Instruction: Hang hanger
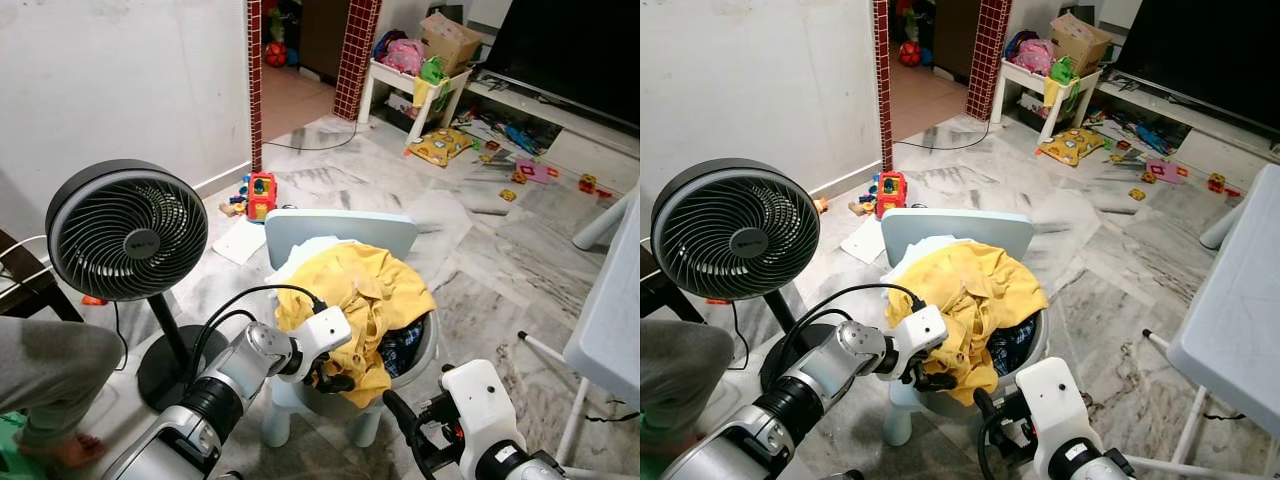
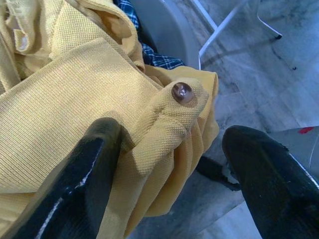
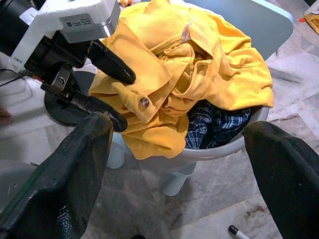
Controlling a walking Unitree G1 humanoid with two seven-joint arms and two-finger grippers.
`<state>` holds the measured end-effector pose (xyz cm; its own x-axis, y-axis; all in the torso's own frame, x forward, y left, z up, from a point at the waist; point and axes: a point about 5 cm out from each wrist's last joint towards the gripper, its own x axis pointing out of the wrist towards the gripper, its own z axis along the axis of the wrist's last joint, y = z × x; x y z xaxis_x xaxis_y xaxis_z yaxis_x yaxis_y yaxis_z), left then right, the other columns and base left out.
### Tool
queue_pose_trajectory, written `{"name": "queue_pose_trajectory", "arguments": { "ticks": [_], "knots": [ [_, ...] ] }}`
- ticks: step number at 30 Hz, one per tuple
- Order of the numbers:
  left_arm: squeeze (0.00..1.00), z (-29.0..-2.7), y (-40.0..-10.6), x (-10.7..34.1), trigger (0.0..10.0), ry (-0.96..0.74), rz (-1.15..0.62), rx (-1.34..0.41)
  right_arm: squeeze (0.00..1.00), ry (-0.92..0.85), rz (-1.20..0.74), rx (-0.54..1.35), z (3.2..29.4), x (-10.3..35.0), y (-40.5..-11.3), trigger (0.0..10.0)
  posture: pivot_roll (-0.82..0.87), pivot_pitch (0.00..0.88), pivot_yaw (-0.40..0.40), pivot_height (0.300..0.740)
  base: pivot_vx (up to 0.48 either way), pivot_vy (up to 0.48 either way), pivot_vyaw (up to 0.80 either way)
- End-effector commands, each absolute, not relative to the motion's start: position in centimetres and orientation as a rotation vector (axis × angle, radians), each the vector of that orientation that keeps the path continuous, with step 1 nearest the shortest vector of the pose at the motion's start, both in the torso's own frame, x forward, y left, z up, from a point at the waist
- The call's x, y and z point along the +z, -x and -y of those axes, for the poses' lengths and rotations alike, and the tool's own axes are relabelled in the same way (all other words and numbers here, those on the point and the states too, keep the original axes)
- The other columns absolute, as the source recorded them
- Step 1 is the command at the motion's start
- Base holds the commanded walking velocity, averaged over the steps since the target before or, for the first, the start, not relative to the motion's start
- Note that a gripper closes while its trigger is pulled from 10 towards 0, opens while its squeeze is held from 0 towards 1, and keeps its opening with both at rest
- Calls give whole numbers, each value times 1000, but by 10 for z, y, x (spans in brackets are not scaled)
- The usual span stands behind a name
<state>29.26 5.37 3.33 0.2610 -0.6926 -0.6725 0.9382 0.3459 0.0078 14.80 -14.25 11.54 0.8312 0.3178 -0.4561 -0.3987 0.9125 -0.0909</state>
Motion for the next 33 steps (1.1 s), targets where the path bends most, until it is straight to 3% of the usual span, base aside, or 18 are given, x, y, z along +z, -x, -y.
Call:
{"name": "queue_pose_trajectory", "arguments": {
  "ticks": [1, 23, 33],
  "knots": [
    [0, -49, -295, 38, 0, -484, -617, -1175, 0, 201, -446, 362, 146, 118, -148, 10000, -144, 66, -81, 740, 0, 0, 0],
    [0, -60, -304, 35, 0, -507, -561, -1121, 0, 210, -437, 346, 148, 117, -153, 10000, -138, 47, -77, 740, 0, 0, 0],
    [0, -68, -325, 54, 0, -414, -380, -876, 0, 220, -421, 330, 150, 117, -159, 10000, -109, 31, -81, 740, 0, 0, 0]
  ]
}}
